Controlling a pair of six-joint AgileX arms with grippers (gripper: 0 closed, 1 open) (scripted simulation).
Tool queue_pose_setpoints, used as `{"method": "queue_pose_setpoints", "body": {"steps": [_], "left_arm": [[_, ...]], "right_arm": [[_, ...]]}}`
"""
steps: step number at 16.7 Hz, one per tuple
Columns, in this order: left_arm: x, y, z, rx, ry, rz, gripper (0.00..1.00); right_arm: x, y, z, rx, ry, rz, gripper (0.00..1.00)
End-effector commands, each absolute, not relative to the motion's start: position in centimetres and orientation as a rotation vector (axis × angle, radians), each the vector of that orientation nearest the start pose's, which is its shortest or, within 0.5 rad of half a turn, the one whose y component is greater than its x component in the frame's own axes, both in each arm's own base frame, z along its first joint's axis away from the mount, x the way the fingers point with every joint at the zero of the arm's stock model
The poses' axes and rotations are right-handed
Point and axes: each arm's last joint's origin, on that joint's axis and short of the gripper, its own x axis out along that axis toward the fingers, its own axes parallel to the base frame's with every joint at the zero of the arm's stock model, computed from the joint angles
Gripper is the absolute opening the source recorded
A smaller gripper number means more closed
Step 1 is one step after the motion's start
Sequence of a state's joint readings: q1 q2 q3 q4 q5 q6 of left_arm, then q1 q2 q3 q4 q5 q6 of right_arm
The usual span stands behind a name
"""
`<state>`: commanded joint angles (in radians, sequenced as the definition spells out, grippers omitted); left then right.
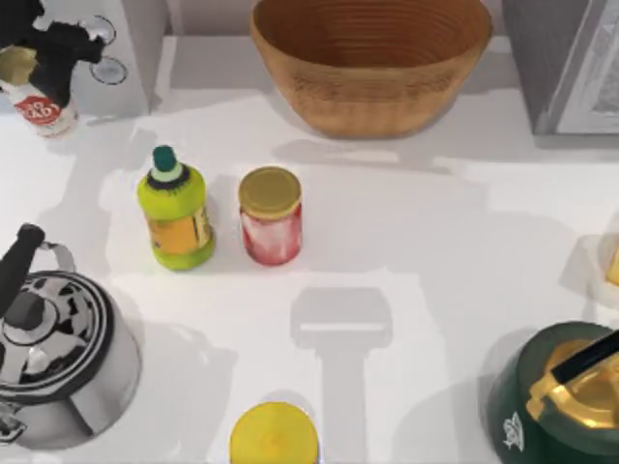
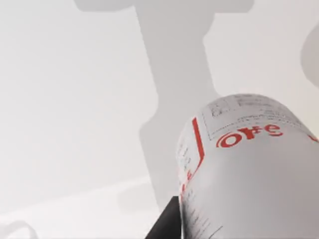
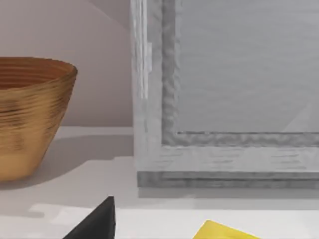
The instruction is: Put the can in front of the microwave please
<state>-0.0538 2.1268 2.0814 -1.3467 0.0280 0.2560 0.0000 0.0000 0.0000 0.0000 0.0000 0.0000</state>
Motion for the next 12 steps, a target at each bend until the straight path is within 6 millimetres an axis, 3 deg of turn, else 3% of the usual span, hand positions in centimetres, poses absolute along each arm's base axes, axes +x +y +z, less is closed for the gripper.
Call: {"method": "queue_pose_setpoints", "body": {"steps": [3, 5, 7, 12], "left_arm": [[42.7, 5.6, 23.9, 0.097, 1.486, -0.09, 0.0], [42.3, 8.3, 21.6, 0.039, 1.547, -0.034, 0.0], [42.2, 9.2, 20.7, 0.016, 1.572, -0.015, 0.0], [42.2, 9.1, 20.7, 0.021, 1.572, -0.019, 0.0]], "right_arm": [[10.6, -0.1, 16.0, 0.0, 0.0, 0.0, 1.0], [10.6, -0.1, 16.0, 0.0, 0.0, 0.0, 1.0], [10.6, -0.1, 16.0, 0.0, 0.0, 0.0, 1.0], [10.6, -0.1, 16.0, 0.0, 0.0, 0.0, 1.0]]}}
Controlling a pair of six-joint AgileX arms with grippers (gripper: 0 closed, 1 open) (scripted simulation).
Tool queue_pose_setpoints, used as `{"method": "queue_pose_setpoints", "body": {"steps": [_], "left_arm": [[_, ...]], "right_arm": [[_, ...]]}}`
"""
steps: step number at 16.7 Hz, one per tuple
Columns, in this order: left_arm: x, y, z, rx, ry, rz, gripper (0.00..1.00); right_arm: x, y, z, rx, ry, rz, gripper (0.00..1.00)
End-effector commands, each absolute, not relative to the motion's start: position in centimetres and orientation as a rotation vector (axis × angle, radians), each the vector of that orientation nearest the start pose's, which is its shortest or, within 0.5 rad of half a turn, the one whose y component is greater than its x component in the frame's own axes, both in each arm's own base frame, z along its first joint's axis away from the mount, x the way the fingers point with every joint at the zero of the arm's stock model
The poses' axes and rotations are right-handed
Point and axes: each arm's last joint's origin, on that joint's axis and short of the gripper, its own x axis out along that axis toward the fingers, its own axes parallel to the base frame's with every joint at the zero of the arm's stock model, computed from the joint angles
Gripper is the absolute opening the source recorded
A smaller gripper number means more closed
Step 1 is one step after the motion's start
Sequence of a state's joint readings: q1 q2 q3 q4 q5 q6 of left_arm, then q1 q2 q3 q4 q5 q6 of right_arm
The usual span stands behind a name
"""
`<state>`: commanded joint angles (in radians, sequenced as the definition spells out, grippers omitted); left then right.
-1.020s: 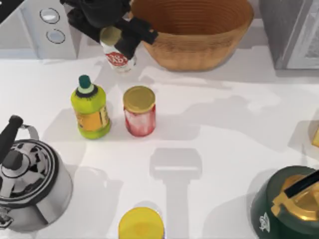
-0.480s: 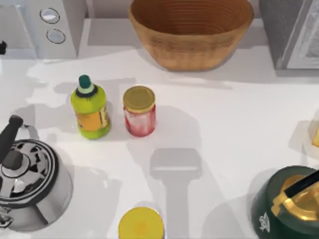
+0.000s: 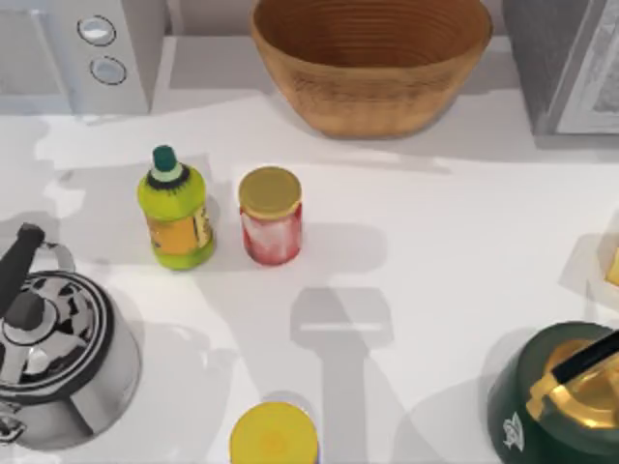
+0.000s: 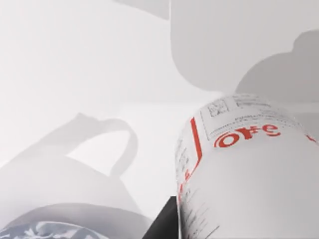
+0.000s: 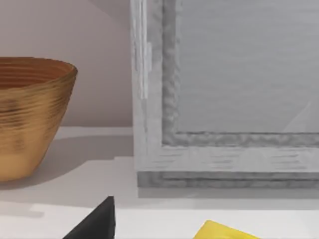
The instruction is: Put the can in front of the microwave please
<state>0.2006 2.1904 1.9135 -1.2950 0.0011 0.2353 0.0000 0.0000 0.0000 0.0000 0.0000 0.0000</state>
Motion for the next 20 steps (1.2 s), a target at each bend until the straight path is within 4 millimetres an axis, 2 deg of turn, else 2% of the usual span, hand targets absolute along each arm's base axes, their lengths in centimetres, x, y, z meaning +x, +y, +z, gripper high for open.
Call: {"method": "queue_pose_setpoints", "body": {"steps": [9, 20], "left_arm": [[42.15, 9.22, 19.87, 0.016, 1.572, -0.015, 0.0], [42.15, 9.22, 19.87, 0.016, 1.572, -0.015, 0.83]], "right_arm": [[10.57, -0.12, 16.0, 0.0, 0.0, 0.0, 1.0], [10.57, -0.12, 16.0, 0.0, 0.0, 0.0, 1.0]]}}
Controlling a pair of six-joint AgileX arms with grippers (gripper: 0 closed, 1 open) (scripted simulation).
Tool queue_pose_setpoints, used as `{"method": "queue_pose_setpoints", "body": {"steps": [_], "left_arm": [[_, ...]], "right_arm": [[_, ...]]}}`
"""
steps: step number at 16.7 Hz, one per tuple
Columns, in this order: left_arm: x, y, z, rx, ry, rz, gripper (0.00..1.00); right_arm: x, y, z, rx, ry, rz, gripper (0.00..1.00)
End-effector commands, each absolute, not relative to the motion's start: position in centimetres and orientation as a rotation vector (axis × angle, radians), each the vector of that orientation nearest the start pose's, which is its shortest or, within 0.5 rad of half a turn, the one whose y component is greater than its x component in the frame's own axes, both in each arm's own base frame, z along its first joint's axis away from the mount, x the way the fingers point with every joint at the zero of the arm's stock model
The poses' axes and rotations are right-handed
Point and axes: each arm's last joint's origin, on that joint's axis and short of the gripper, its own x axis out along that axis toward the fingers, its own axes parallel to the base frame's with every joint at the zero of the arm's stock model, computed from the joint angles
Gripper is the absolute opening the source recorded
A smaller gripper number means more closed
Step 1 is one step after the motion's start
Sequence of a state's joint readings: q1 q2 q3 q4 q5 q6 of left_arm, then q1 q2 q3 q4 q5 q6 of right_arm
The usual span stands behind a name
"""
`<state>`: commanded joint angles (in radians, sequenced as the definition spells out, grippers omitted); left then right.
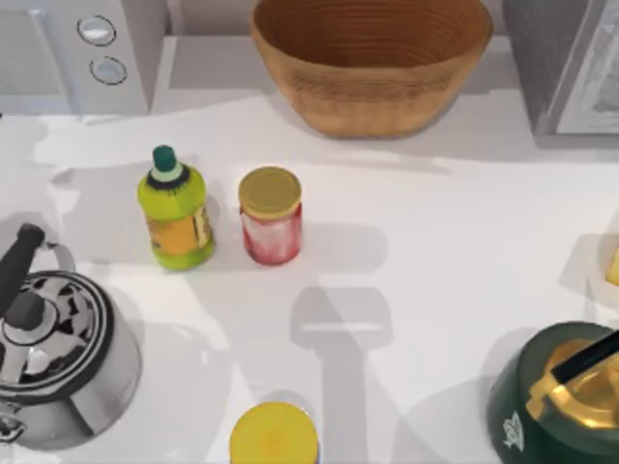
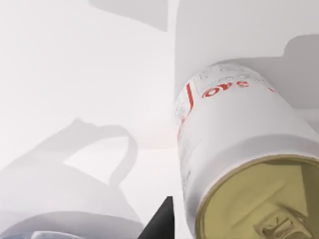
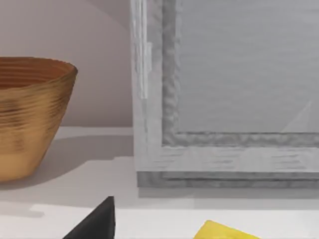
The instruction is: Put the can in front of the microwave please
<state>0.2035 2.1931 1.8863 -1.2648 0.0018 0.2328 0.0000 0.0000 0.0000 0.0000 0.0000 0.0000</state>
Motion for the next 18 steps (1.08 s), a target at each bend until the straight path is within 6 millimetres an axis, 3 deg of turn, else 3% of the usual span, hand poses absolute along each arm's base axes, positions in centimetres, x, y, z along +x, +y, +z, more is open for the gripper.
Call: {"method": "queue_pose_setpoints", "body": {"steps": [2, 3, 13, 18], "left_arm": [[42.2, 9.2, 19.9, 0.016, 1.572, -0.015, 0.98], [42.2, 9.2, 19.9, 0.016, 1.572, -0.015, 1.0], [42.2, 9.2, 20.1, 0.017, 1.577, -0.018, 1.0], [42.2, 9.2, 23.3, 0.016, 1.578, -0.016, 1.0]], "right_arm": [[10.6, -0.1, 16.0, 0.0, 0.0, 0.0, 1.0], [10.6, -0.1, 16.0, 0.0, 0.0, 0.0, 1.0], [10.6, -0.1, 16.0, 0.0, 0.0, 0.0, 1.0], [10.6, -0.1, 16.0, 0.0, 0.0, 0.0, 1.0]]}}
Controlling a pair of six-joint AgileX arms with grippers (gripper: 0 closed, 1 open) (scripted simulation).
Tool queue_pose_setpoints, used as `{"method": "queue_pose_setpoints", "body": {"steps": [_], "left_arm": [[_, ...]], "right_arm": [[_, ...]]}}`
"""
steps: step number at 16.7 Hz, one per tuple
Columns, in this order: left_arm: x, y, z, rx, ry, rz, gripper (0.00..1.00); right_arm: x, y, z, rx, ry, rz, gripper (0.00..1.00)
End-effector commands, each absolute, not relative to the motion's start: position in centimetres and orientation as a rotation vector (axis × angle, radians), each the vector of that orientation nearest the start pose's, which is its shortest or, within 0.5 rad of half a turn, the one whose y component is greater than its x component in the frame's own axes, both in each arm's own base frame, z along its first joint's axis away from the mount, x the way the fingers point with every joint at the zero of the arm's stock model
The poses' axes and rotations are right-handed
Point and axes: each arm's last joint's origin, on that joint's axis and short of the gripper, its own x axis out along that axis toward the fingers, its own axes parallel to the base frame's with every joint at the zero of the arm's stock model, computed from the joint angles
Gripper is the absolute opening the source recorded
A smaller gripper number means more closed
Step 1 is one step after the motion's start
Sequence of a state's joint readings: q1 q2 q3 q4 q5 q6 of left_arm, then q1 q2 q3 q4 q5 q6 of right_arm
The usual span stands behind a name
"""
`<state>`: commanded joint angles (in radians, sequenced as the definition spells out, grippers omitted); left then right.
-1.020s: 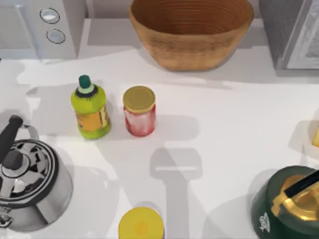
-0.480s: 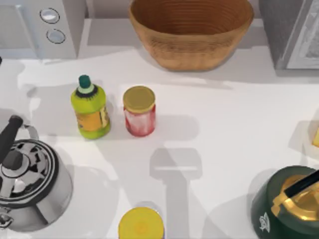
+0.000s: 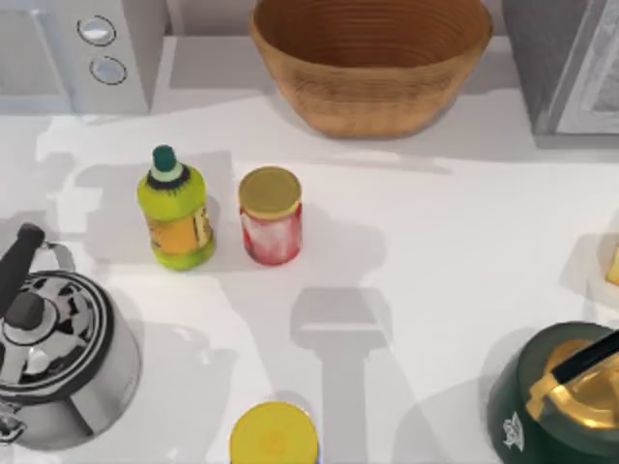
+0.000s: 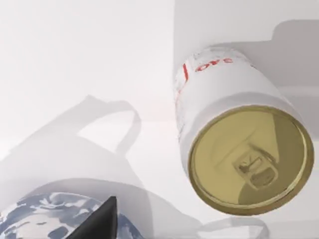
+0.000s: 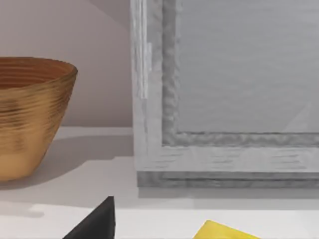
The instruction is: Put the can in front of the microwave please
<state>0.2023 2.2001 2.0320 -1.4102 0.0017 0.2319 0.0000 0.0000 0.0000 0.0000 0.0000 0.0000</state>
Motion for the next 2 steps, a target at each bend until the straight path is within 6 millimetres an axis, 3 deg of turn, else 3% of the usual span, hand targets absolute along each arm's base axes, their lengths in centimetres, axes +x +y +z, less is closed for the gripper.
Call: {"method": "queue_pose_setpoints", "body": {"steps": [2], "left_arm": [[42.16, 9.17, 23.87, 0.017, 1.572, -0.016, 1.0]], "right_arm": [[10.57, -0.12, 16.0, 0.0, 0.0, 0.0, 1.0]]}}
